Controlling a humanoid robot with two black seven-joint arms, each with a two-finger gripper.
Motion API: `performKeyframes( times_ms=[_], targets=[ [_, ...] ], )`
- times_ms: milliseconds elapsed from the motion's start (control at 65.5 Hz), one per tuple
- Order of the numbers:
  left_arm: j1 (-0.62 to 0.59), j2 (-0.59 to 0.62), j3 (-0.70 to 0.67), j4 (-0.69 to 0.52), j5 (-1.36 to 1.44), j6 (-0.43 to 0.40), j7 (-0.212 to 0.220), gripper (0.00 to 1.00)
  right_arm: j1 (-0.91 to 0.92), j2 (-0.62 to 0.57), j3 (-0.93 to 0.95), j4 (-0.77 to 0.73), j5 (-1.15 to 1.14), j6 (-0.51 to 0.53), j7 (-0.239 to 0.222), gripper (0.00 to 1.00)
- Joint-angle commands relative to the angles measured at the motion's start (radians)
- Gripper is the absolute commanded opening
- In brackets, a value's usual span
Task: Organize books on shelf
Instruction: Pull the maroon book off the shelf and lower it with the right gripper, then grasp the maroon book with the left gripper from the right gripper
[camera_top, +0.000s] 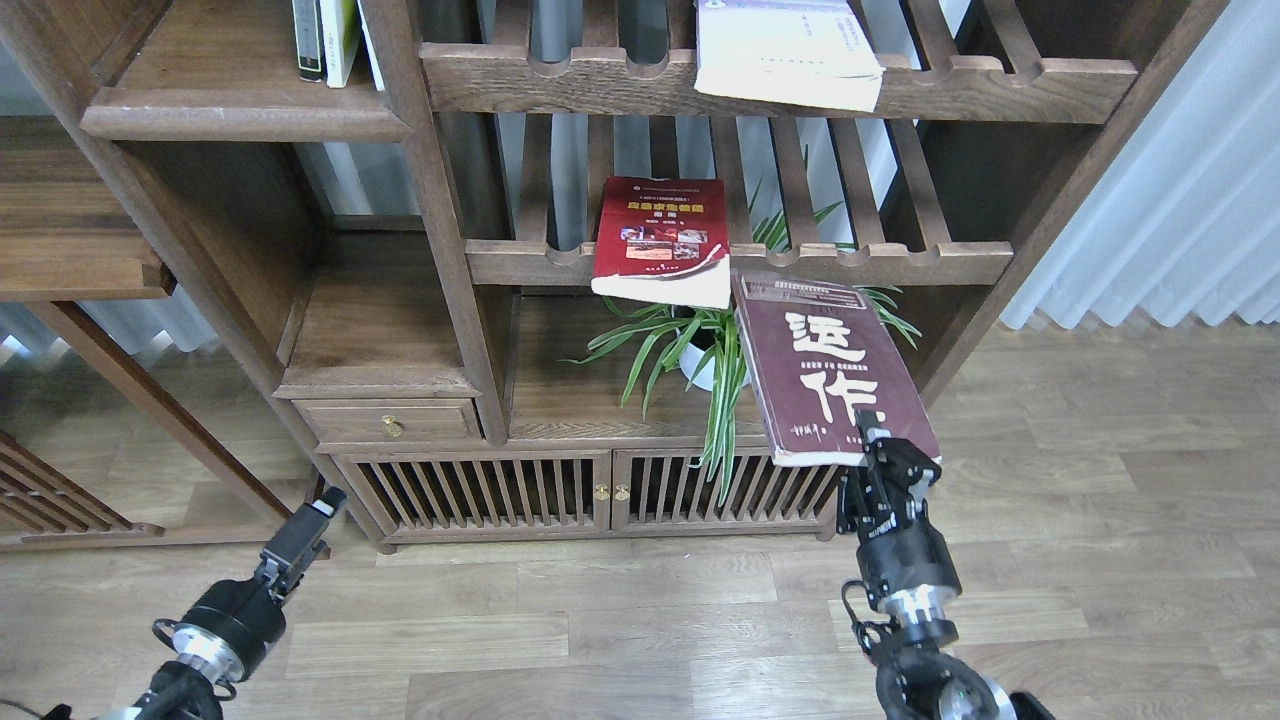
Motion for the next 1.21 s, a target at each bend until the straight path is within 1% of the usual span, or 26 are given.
performKeyframes(
  times_ms=[0, 76, 183, 290, 412, 458, 535, 550, 565, 642, 749, 856, 1039, 1192],
  targets=[
    [0.005, 0.002, 0.007, 0.016, -0.002, 0.001, -0.001, 1.00, -0.040, 0.000, -0.040, 0.000, 0.000, 0.002, -0.035, 0.06],
    [0.013, 0.005, 0.023, 0.019, 0.002, 0.001, 0.002, 1.00, -0.055, -0.002, -0.088, -0.003, -0.002, 0.002, -0.062, 0.07],
    [0.011, 0.010, 0.069, 0.039, 0.002, 0.001, 0.002, 1.00, -0.057, -0.003, -0.168, -0.008, -0.005, 0.002, -0.087, 0.07],
    [0.016, 0.010, 0.088, 0.031, -0.012, 0.001, 0.000, 1.00, -0.046, 0.000, -0.241, -0.023, -0.011, 0.002, -0.094, 0.09],
    [0.017, 0.002, 0.109, 0.023, -0.166, 0.001, -0.006, 1.00, -0.029, 0.014, -0.303, -0.071, -0.020, 0.002, -0.110, 0.09],
    [0.014, 0.011, 0.157, -0.001, -0.245, 0.001, -0.008, 1.00, -0.020, 0.015, -0.310, -0.089, -0.020, 0.002, -0.117, 0.09],
    [0.002, 0.046, 0.310, -0.050, -0.376, 0.001, -0.012, 1.00, -0.017, 0.024, -0.324, -0.114, -0.020, 0.002, -0.131, 0.09],
    [0.000, 0.056, 0.323, -0.055, -0.388, 0.001, -0.012, 1.00, -0.017, 0.026, -0.326, -0.115, -0.020, 0.002, -0.133, 0.09],
    [-0.010, 0.101, 0.414, -0.091, -0.428, 0.001, -0.015, 1.00, -0.015, 0.033, -0.335, -0.127, -0.020, 0.002, -0.140, 0.09],
    [-0.018, 0.113, 0.473, -0.136, -0.442, 0.001, -0.029, 1.00, -0.014, 0.040, -0.341, -0.134, -0.020, 0.002, -0.142, 0.09],
    [-0.024, 0.088, 0.487, -0.181, -0.440, 0.001, -0.046, 1.00, 0.008, 0.040, -0.356, -0.149, -0.020, 0.002, -0.147, 0.09],
    [-0.033, 0.042, 0.485, -0.187, -0.440, 0.001, -0.046, 1.00, 0.022, 0.040, -0.369, -0.170, -0.020, 0.002, -0.147, 0.09],
    [-0.041, 0.004, 0.485, -0.187, -0.439, 0.001, -0.046, 1.00, 0.023, 0.040, -0.396, -0.177, -0.022, 0.002, -0.150, 0.10],
    [-0.052, -0.006, 0.490, -0.179, -0.436, 0.001, -0.044, 1.00, 0.023, 0.040, -0.401, -0.177, -0.022, 0.002, -0.150, 0.10]
  ],
)
